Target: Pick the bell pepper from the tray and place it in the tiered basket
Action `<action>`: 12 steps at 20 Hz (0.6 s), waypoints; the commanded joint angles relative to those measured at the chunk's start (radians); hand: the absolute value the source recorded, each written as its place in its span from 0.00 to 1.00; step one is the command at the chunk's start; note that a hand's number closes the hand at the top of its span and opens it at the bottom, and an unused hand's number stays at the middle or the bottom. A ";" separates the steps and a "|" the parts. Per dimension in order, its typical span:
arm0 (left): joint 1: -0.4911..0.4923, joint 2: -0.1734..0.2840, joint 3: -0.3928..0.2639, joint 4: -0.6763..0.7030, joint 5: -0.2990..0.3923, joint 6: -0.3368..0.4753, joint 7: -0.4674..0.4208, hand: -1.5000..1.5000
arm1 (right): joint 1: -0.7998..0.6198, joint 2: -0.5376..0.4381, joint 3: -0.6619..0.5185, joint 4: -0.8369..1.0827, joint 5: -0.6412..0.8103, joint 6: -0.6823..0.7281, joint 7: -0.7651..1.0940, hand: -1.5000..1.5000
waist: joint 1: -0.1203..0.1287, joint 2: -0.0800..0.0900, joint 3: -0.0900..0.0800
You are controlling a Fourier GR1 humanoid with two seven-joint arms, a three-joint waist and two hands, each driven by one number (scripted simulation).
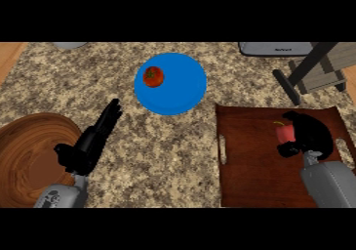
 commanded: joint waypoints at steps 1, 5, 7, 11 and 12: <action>0.023 0.035 0.026 -0.039 0.015 -0.032 0.040 0.50 | -0.038 0.012 -0.011 0.075 0.025 -0.109 -0.131 1.00 | 0.009 0.003 -0.003; 0.035 -0.019 0.012 0.003 -0.038 -0.021 -0.010 0.50 | -0.051 0.066 -0.016 0.124 0.071 -0.148 -0.149 1.00 | 0.003 0.003 -0.003; 0.010 0.016 0.065 0.042 -0.010 -0.064 -0.022 0.50 | -0.061 0.045 -0.041 0.182 0.082 -0.188 -0.209 1.00 | 0.003 0.004 -0.003; 0.022 0.008 0.052 -0.009 -0.021 -0.024 0.041 0.50 | -0.011 -0.025 -0.144 -0.033 0.012 -0.018 0.041 1.00 | -0.029 -0.009 -0.006; 0.066 -0.006 0.056 0.001 -0.016 -0.016 -0.005 0.50 | 0.030 -0.064 -0.216 -0.009 -0.001 -0.054 0.076 1.00 | -0.053 -0.014 -0.007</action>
